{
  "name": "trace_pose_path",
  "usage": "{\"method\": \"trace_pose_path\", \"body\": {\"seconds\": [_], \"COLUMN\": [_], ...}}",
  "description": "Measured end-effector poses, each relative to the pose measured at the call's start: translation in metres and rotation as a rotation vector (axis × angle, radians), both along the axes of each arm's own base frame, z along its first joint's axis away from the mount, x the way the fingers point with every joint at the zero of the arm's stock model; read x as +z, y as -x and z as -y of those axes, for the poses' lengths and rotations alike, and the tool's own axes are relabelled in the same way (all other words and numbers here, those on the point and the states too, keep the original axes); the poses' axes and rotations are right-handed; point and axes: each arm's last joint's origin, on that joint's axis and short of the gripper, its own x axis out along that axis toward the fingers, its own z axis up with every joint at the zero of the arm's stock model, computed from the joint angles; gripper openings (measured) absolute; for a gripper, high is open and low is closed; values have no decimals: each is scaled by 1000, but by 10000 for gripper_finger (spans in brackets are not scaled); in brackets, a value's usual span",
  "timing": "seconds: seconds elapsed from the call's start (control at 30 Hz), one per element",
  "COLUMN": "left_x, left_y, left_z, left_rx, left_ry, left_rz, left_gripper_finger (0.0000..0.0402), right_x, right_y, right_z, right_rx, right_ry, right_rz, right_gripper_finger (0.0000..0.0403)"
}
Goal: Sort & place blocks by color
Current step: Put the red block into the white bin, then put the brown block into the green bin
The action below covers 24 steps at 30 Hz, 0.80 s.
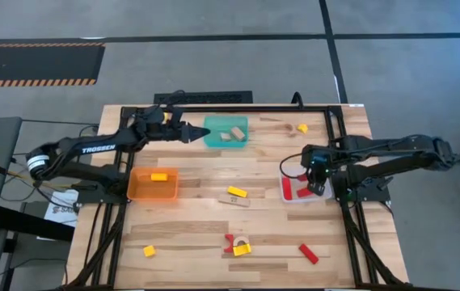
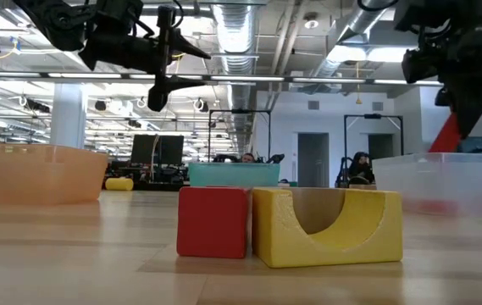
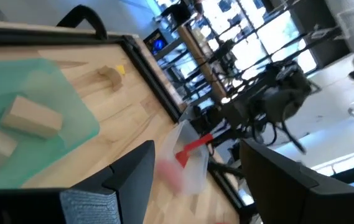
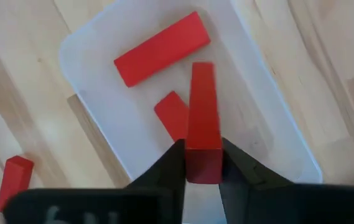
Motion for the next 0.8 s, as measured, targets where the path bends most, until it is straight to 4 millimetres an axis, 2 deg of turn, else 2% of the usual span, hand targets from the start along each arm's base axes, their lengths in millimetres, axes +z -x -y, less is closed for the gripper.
{"method": "trace_pose_path", "body": {"seconds": [0.23, 0.37, 0.47, 0.6, 0.8], "left_x": [4, 10, 13, 12, 6], "left_y": [16, 25, 26, 21, 17], "left_z": [10, 17, 26, 39, 56], "left_rx": [-35, -46, -85, -154, -267], "left_ry": [-44, -94, -139, -202, -294], "left_rz": [-94, -110, -112, -129, -179], "left_gripper_finger": [222, 222, 222, 222, 222], "right_x": [0, 10, 25, 52, 83], "right_y": [4, 5, 2, -4, -29], "right_z": [4, 4, 4, 5, -1], "right_rx": [-29, -26, -34, -28, 23], "right_ry": [-64, -110, -111, -97, -82], "right_rz": [-33, -31, 11, 128, 456], "right_gripper_finger": [210, 265, 282, 285, 285]}}
